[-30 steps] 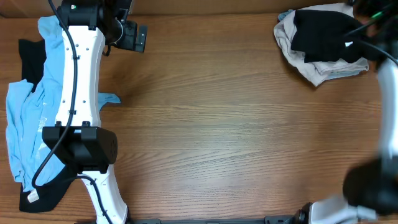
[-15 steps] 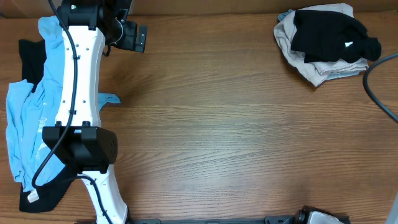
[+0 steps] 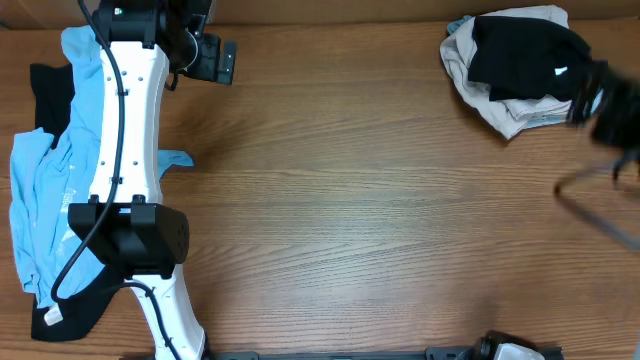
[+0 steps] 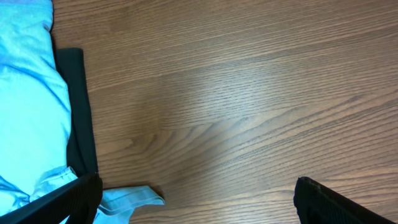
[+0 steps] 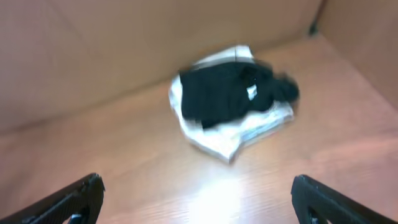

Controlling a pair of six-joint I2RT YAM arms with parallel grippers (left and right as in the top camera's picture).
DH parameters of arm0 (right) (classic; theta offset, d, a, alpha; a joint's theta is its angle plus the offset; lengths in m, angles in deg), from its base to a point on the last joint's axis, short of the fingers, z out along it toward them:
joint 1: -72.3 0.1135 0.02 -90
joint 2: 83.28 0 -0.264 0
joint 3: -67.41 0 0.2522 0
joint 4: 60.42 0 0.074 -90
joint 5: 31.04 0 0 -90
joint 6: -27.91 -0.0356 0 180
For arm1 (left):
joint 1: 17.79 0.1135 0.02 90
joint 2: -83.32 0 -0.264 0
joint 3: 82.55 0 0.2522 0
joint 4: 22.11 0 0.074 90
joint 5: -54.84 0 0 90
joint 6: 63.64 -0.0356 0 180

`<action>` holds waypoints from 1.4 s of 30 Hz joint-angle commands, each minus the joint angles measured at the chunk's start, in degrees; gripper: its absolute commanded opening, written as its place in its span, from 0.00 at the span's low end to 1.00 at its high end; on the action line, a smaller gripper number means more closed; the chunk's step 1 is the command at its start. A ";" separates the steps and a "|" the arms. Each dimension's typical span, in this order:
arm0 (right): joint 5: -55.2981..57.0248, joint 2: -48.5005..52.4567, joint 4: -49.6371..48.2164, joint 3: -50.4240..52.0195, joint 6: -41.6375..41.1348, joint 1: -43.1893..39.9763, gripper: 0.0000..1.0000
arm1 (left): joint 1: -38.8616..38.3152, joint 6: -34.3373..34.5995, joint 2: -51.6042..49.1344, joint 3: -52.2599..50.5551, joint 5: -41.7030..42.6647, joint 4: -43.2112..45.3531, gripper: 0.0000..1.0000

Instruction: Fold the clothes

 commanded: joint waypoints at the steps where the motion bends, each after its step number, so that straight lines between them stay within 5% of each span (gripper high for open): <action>1: 3.13 -9.57 -4.15 1.40 1.29 -0.13 1.00 | -0.02 0.98 -0.37 -0.31 0.04 0.04 1.00; 9: 2.84 -28.13 -26.43 15.76 1.07 3.34 1.00 | -0.02 1.01 -0.37 -0.31 0.04 0.04 1.00; 17: -10.62 -40.13 -54.21 44.39 1.07 6.62 1.00 | -0.02 0.98 -0.37 -0.31 0.04 0.04 1.00; 28: -8.90 -49.29 -76.37 80.96 1.09 15.15 1.00 | -0.04 0.98 -0.37 -0.31 0.04 0.04 1.00; 42: -5.99 -62.03 -81.79 101.68 1.11 17.16 1.00 | -0.02 0.98 -0.37 -0.31 0.04 0.04 1.00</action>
